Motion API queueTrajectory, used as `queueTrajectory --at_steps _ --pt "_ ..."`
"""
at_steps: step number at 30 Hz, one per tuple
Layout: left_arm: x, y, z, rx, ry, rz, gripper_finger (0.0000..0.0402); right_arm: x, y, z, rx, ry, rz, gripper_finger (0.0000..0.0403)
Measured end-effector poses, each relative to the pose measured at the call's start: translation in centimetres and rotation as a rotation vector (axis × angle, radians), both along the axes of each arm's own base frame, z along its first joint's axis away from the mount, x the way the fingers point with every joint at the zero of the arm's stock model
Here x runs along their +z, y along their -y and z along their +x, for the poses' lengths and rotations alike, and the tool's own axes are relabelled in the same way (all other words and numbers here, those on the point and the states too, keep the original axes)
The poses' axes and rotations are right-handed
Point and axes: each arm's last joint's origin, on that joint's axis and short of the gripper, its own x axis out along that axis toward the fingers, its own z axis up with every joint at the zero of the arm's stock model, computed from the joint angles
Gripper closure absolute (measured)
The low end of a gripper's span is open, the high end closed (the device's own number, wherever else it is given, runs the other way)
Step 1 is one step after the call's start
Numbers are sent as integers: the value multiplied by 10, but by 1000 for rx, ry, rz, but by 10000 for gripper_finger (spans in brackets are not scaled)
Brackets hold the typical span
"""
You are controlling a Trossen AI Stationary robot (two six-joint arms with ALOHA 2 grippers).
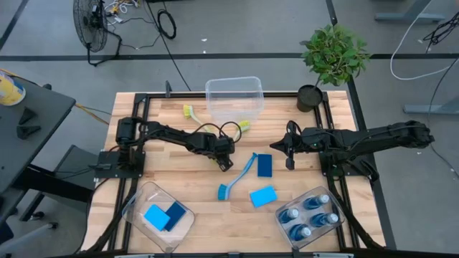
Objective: Pick & Place Kitchen Sink Supplies
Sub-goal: Put the yellow dish brush into the top center transparent bin
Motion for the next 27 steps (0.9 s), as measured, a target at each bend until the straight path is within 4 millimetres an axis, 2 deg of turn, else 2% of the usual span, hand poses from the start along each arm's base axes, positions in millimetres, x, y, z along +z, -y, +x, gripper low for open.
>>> queueTrajectory --at_steps 7,16,21,27 --pt "2 -2 -2 -8 -8 -16 320 0 0 0 1 0 -1 399" --pt "6 -1 0 -18 -13 -30 322 0 0 0 6 -2 -11 399" --pt "25 1 13 -66 13 -27 322 0 0 0 8 -2 -14 399" --pt "60 0 30 -131 51 37 322 0 0 0 8 -2 -14 399"
